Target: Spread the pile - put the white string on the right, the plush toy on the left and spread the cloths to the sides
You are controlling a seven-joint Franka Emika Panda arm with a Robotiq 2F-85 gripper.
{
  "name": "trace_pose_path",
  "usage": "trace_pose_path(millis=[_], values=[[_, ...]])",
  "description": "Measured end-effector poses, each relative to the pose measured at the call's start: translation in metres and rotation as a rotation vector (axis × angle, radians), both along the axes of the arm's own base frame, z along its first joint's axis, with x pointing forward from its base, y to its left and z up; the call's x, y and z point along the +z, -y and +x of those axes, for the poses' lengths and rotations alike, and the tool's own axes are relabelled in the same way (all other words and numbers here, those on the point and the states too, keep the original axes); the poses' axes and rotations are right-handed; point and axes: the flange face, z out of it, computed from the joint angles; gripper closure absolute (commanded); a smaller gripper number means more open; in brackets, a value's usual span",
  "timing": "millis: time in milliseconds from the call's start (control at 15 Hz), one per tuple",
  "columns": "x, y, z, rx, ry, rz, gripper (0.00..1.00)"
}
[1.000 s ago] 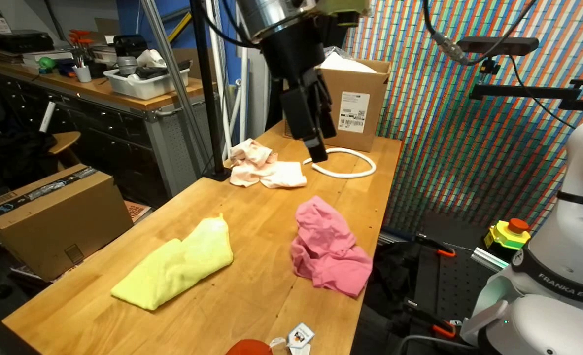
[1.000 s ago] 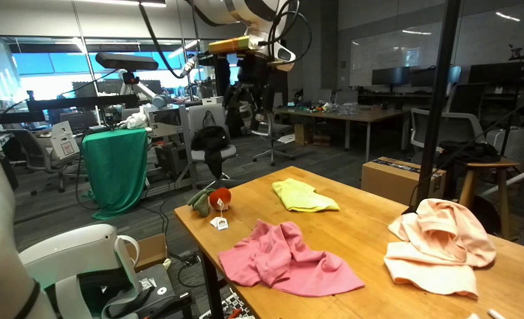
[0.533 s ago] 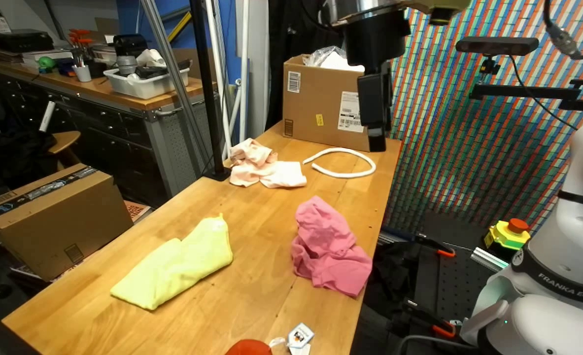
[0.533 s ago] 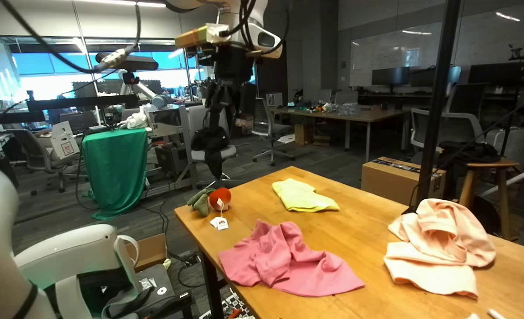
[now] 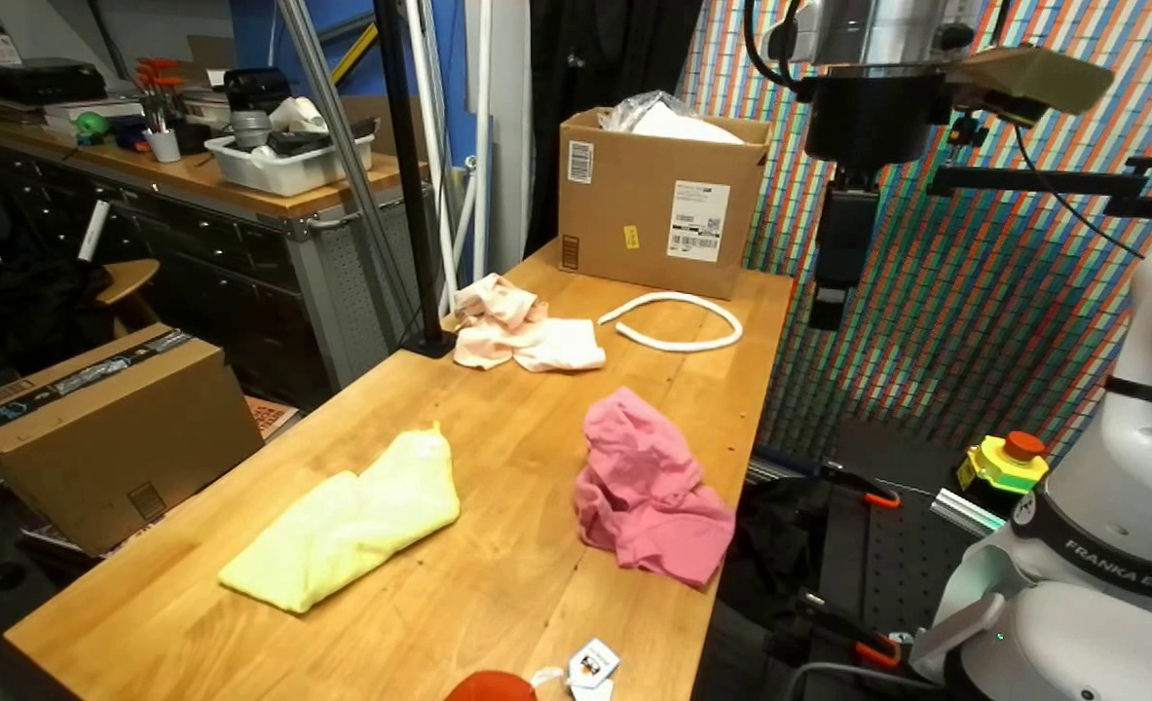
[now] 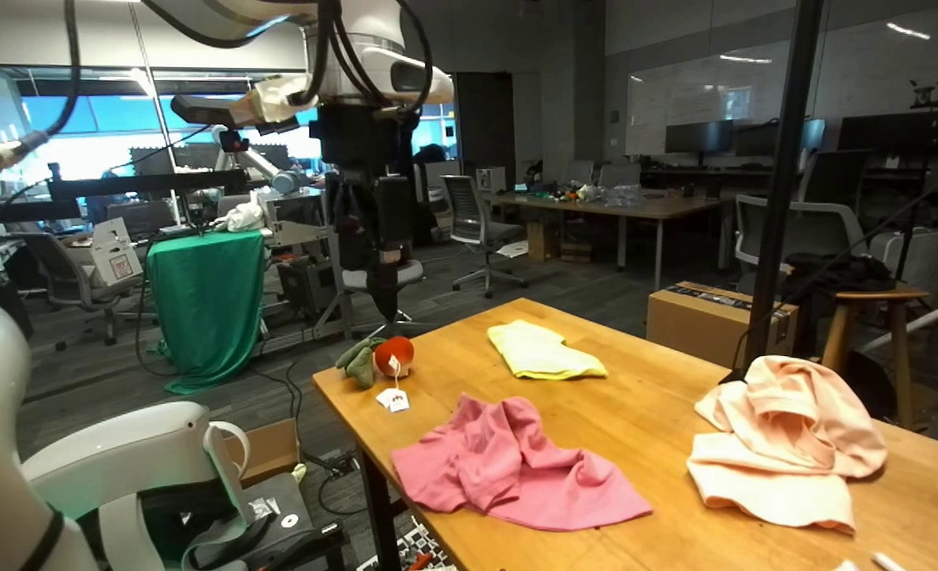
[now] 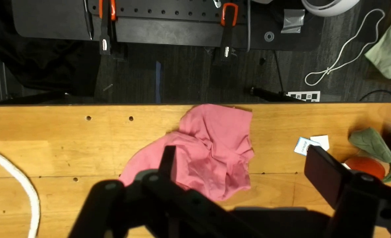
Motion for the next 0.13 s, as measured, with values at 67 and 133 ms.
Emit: trace_pose_path(millis=[67,133], values=[[0.0007,-0.0002,0.0003,0.000,0.001,0.000,0.00],[-0.0010,-0.0006,0.0020,0.000,-0.005,0.000,0.00]])
